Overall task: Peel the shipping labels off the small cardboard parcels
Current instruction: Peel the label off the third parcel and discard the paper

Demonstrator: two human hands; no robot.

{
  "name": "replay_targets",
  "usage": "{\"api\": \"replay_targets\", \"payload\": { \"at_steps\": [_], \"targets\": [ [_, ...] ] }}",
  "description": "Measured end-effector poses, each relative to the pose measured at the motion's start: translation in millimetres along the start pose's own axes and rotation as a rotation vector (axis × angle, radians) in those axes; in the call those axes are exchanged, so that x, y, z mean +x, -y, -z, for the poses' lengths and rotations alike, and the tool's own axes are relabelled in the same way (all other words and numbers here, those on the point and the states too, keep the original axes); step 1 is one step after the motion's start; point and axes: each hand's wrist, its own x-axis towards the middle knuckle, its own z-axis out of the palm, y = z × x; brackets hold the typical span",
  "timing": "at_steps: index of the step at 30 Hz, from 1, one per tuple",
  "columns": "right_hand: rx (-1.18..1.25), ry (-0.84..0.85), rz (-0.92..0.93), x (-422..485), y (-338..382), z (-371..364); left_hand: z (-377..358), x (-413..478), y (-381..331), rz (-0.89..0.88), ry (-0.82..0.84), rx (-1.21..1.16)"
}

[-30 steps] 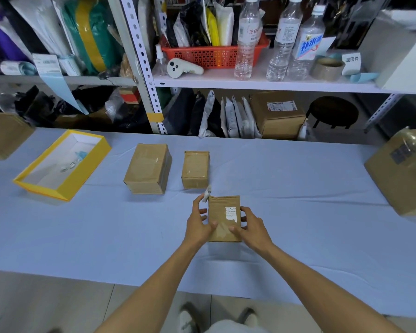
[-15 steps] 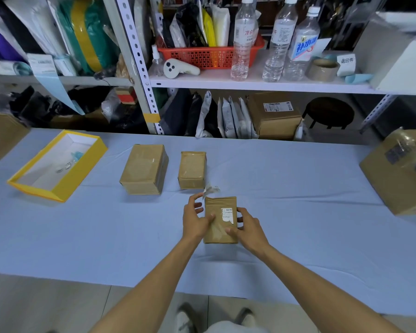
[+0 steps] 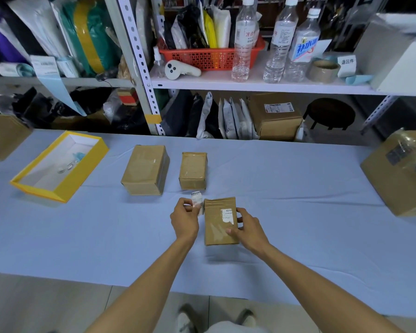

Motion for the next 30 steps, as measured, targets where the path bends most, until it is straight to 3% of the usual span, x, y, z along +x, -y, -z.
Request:
{"api": "replay_targets", "payload": {
  "at_steps": [5,16,23,30],
  "targets": [
    [-0.024,0.014,-0.008,1.1,0.8,-0.7,0.9,-3.7,3.7,-0.016,0.079,-0.058],
    [-0.014,-0.001,-0.006,-1.6,0.6,-1.7,-7.5,-19.9,17.3,-0.378,0.435,0.102],
    [0.043,-0.023,0.005,-4.0,-2.6,-2.9,-11.1,-19.9,21.0,-0.410,0.464,0.095],
    [0.019,-0.022,0.024,-5.1,-1.2,-2.0,-14.0,-17.5,20.5,-0.441,0.645,0.207]
  ]
}}
